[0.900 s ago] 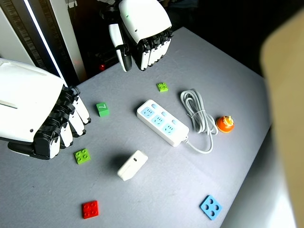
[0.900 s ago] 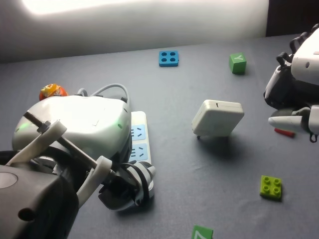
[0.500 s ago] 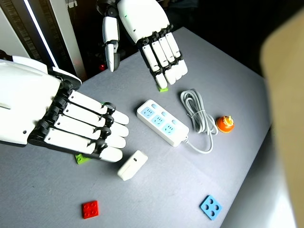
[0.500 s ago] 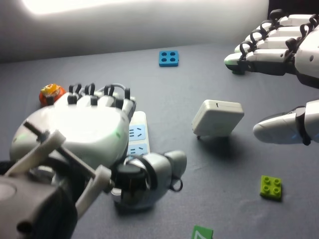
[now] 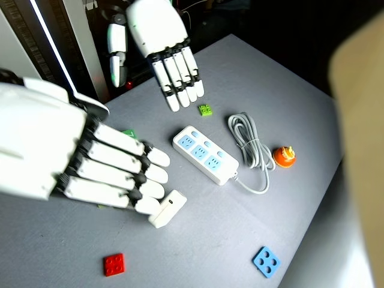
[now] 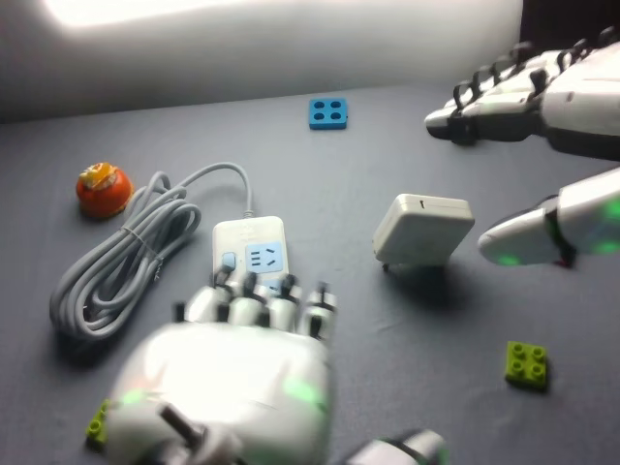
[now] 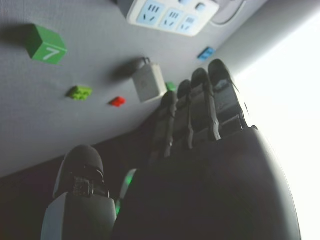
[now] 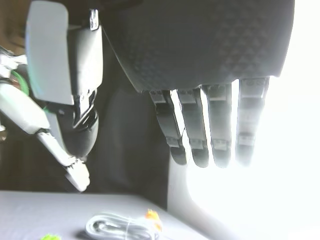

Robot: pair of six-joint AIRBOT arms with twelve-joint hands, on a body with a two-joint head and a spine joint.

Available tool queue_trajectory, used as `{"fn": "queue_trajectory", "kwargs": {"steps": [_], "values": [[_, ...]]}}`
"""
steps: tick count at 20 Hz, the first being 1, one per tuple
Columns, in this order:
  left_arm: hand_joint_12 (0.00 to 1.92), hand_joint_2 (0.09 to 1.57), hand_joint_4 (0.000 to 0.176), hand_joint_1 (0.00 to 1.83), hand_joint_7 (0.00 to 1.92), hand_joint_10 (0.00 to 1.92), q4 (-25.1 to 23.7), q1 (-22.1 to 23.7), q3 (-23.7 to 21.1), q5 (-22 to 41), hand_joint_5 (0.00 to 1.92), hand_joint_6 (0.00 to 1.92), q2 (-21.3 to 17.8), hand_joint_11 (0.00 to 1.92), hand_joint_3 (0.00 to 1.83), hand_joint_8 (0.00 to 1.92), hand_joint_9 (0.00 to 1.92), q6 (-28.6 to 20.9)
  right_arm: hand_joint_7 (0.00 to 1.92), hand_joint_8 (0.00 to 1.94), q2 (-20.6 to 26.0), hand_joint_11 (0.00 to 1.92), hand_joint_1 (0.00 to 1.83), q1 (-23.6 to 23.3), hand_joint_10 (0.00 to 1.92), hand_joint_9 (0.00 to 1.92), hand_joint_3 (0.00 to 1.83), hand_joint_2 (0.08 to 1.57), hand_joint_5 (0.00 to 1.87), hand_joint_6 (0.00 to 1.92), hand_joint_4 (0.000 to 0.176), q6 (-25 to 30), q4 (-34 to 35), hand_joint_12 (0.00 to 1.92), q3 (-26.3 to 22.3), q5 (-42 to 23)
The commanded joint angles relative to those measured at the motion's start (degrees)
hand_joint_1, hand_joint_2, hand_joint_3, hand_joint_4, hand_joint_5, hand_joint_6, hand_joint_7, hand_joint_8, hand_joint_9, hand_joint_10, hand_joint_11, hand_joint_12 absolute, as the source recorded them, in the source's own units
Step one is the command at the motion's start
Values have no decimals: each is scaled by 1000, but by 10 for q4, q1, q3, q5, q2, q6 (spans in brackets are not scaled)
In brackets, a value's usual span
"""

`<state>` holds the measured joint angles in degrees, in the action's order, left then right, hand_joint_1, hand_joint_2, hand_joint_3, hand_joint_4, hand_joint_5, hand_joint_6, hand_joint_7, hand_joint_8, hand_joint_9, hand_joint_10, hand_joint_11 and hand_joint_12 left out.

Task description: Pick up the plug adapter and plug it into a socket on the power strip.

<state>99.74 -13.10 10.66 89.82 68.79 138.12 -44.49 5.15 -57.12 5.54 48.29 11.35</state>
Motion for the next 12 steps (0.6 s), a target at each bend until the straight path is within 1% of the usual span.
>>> {"fn": "queue_trajectory", "kwargs": {"steps": [1,2,3,4,5,6,7,8,10,11,12], "values": [[247,1200,0,0,81,3,-51,1,1,42,93,4,7,0,1,3,88,-4,122,1,-10,0,532,-2,2,114,2,1099,134,1,0,19,2,237,21,-52],[211,1200,0,0,82,1,-51,-3,4,50,93,3,14,0,1,2,83,-4,126,2,-23,0,605,2,4,125,0,1087,139,2,0,32,2,271,36,-52],[222,1200,0,0,90,2,-51,-13,8,51,101,3,18,0,0,3,88,-14,132,2,-39,0,664,8,5,136,0,1084,145,3,0,45,2,307,54,-52],[240,1206,0,0,93,2,-51,-26,11,51,107,4,19,0,2,2,91,-23,134,2,-56,0,727,12,5,147,0,1080,139,1,0,49,2,370,72,-51],[243,1208,0,0,85,2,-51,-46,16,51,102,1,18,0,2,0,91,-31,128,0,-75,0,758,19,2,143,0,1080,131,0,0,50,2,385,94,-54],[243,1203,0,0,79,1,-55,-57,19,51,92,0,17,0,0,0,89,-32,138,4,-82,0,814,22,2,144,0,1077,145,6,0,50,2,387,102,-57],[213,1201,0,0,88,1,-77,-98,31,37,95,1,14,0,0,2,90,-48,128,2,-107,0,918,31,3,135,0,1064,145,3,0,61,2,411,129,-71],[212,1204,0,0,87,2,-88,-109,39,25,98,2,16,0,1,1,92,-54,132,2,-118,0,1001,32,3,139,0,1047,144,1,0,70,2,396,140,-75],[212,1204,0,0,87,2,-89,-113,46,21,99,3,20,0,1,1,92,-54,132,2,-128,0,1018,32,3,140,0,1044,144,1,0,81,2,393,150,-77],[213,1207,0,0,72,0,-89,-113,56,15,81,0,25,0,2,0,81,-54,124,0,-139,0,1009,33,2,139,1,1065,119,0,0,99,2,379,162,-76],[213,1207,0,0,72,0,-89,-113,60,11,81,0,28,0,2,0,81,-54,124,0,-143,0,1009,35,2,139,1,1065,119,0,0,105,2,379,166,-76]]}}
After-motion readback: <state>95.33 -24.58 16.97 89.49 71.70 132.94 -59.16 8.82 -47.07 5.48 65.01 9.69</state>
